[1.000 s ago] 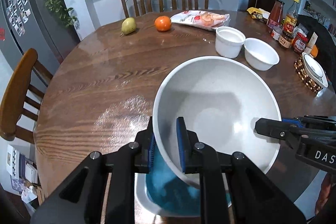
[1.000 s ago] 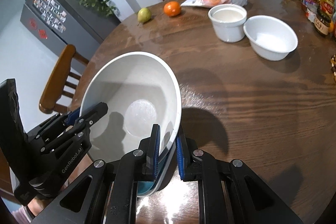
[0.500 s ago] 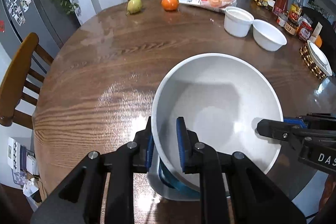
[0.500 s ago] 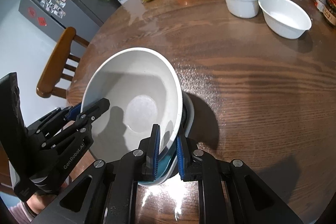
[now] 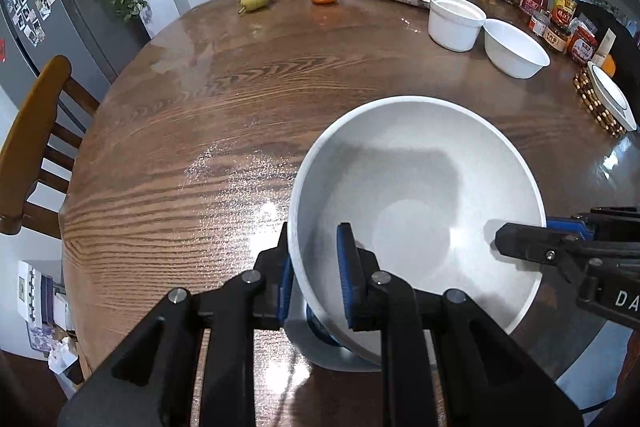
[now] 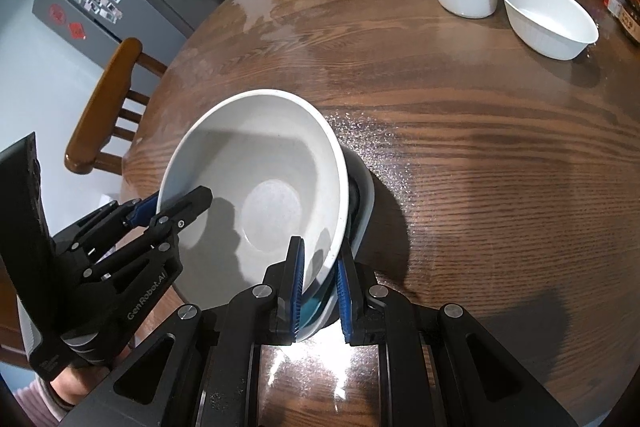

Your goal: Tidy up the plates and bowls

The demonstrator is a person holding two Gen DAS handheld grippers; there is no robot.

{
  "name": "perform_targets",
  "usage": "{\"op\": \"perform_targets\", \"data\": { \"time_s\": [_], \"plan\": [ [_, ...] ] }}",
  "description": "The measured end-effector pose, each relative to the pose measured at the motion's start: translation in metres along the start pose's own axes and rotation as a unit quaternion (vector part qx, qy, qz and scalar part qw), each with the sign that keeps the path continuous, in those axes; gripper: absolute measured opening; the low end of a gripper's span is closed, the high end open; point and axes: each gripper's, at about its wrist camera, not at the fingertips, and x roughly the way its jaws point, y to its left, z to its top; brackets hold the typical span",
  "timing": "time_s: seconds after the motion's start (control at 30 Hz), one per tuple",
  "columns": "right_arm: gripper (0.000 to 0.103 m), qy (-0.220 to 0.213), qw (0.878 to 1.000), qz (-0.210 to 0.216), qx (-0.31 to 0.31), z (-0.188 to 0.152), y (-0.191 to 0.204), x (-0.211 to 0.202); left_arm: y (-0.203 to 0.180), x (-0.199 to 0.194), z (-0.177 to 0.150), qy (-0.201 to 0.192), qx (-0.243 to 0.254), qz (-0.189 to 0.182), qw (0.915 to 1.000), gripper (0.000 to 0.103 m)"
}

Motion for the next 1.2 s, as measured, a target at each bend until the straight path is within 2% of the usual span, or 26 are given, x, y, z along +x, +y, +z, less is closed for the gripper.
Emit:
{"op": "perform_targets", "data": {
  "time_s": [1.2],
  "plan": [
    [0.018,0.004,1.000,0.010,-0.002,0.0036,0.0042,0.0002,0.0086,0.0047,-0.0043,0.008,-0.009,0.002,0.9999,0.021]
  ]
}}
